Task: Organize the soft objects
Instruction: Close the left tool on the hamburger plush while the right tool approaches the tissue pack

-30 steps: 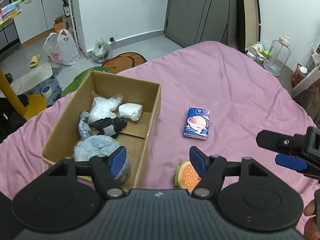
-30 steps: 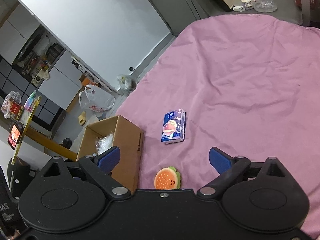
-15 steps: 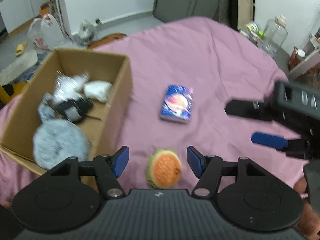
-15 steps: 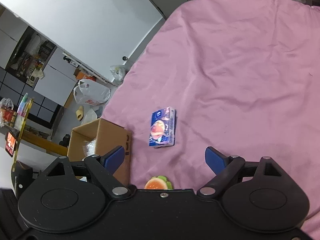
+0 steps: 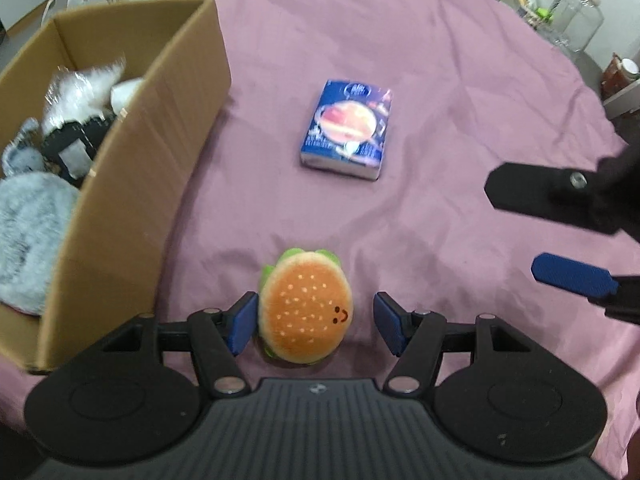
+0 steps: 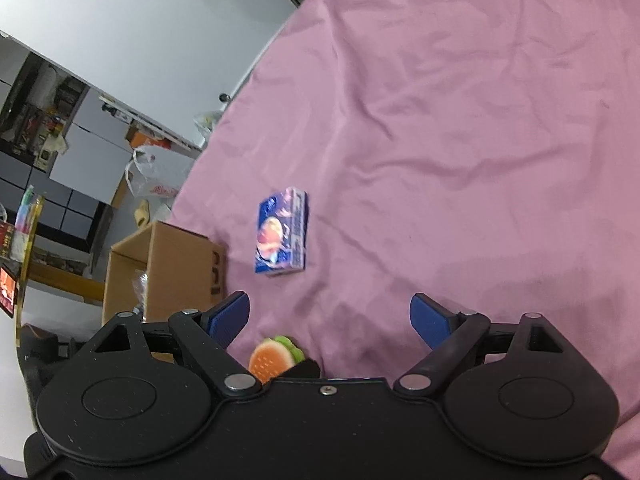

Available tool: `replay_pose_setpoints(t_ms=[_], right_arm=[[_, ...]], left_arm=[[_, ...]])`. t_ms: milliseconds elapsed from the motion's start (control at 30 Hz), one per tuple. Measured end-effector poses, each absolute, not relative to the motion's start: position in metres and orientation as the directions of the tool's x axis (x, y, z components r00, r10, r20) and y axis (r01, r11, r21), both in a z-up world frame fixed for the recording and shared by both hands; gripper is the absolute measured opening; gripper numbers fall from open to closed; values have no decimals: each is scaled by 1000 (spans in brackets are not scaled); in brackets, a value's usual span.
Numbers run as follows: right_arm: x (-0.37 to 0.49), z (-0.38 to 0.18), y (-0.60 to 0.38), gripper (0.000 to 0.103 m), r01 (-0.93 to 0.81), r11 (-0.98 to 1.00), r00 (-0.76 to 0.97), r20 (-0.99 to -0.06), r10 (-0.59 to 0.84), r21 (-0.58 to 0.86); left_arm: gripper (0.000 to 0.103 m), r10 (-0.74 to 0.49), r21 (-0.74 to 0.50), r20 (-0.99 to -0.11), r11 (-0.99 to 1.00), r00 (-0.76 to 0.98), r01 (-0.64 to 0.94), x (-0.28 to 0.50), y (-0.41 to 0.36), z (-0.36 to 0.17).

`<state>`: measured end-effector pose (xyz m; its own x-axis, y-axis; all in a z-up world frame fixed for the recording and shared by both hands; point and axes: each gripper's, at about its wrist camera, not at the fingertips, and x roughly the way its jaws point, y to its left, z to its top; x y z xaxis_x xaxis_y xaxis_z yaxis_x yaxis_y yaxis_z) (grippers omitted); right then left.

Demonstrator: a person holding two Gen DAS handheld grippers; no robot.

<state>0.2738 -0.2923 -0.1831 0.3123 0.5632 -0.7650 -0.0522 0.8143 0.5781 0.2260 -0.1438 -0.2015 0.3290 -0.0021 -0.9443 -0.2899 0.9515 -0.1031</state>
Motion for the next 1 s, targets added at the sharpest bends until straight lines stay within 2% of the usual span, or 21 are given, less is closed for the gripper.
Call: replay_pose_setpoints(t_ms=[100,167,600,733,1000], right_arm=[[278,-191,-291,82,-43,803,281,-764,581,595],[282,-195,-289,79,-39,795,270,-759,592,606],[306,-196,-270,78,-56,745,257,-711,655,665],[313,-201,-264,70,-44,740,245,-711,659,671],[323,-209,-244,61,-45,737,221,-713,666,674]], left_arm=[[45,6,-100,-950,942,312,-321,230,-139,-208],[40,-7,-124,-948,929,318,-349,230,-134,-204],[40,13,-148,-907,926,420,-347,242,-113,-149],[40,3,-165,-904,920,428,-356,242,-104,-140],[40,-21,-207,-886,912,463,-355,249,-86,-121]])
